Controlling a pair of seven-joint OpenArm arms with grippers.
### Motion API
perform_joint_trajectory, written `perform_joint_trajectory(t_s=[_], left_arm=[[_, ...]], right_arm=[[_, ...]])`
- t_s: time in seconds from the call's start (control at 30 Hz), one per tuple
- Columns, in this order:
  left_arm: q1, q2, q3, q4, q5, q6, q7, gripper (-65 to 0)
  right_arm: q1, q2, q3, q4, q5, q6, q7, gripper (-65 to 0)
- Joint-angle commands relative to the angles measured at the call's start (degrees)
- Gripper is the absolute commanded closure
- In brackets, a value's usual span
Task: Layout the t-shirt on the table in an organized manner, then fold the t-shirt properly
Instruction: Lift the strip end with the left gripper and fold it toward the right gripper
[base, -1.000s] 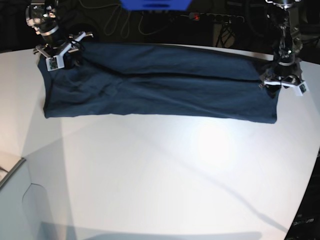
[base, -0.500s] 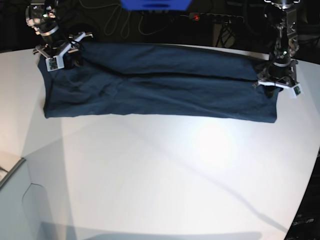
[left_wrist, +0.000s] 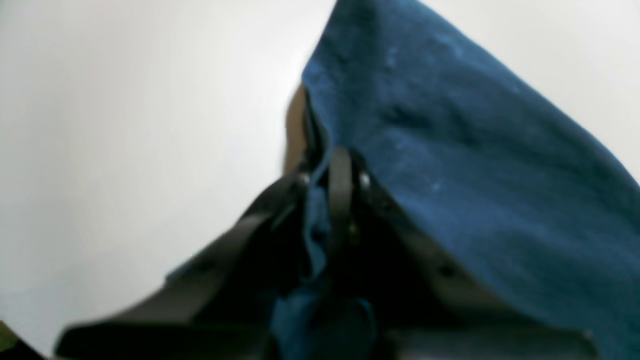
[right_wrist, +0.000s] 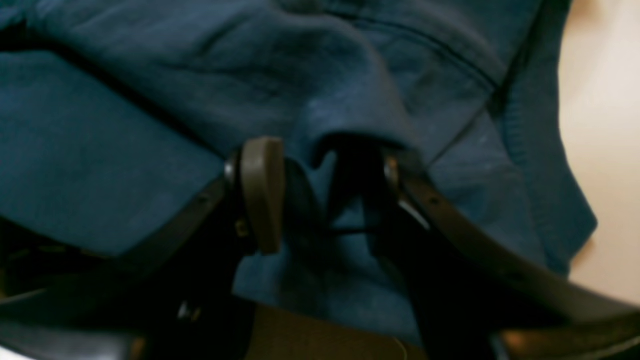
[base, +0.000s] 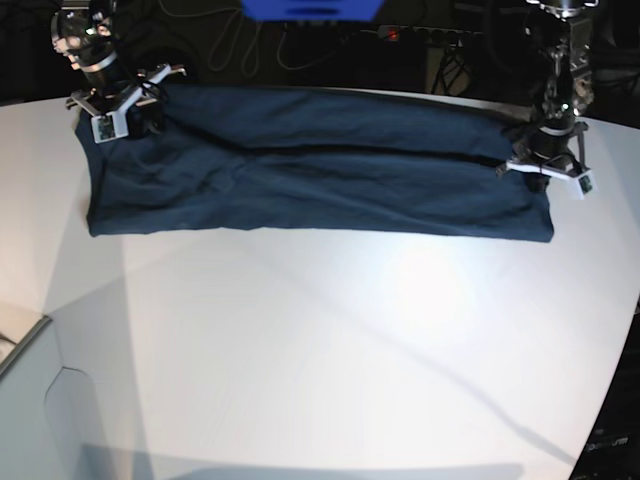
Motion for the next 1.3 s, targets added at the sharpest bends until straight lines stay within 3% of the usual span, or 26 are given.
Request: perform_joint_trajectory(t_s=[0.0,0.13,0.37,0.47,0.77,0.87,1.27], left_arm=[[0.99,-0.26,0.21,3.42,-0.1,-0.6,-0.94,0.0],[3.28,-0.09,1.27,12.91,-0.1,-0.6,-0.94,0.0],[4.69,0.17,12.17,21.09,0.16,-0.07,-0.94,0.0],[4.34,0.61,19.47,20.91,3.59,0.01,-0.94,0.0],[3.1,10.81,31.51,20.21,21.0,-0.25,-0.94,0.0],[1.52,12.57,34.76,18.89,24.43,-0.34,-0.85,0.0],[-3.14,12.83,43.9,10.54,25.92,0.01,-0.94,0.0]], right_arm=[[0.58,0.45,0.31,0.83,0.5,0.09,1.3,-25.7],[0.75,-0.08,0.31,0.83,0.5,0.09,1.3,-25.5],[1.89,-1.49,0.23,0.92,0.5,0.09,1.39,-25.9],[1.89,-1.49,0.23,1.01,0.5,0.09,1.39,-25.9],[1.98,-1.31,0.23,1.01,0.5,0.09,1.48,-25.7],[1.98,-1.31,0.23,1.01,0.5,0.09,1.48,-25.6],[1.98,-1.13,0.49,1.01,0.41,0.09,1.39,-25.6]])
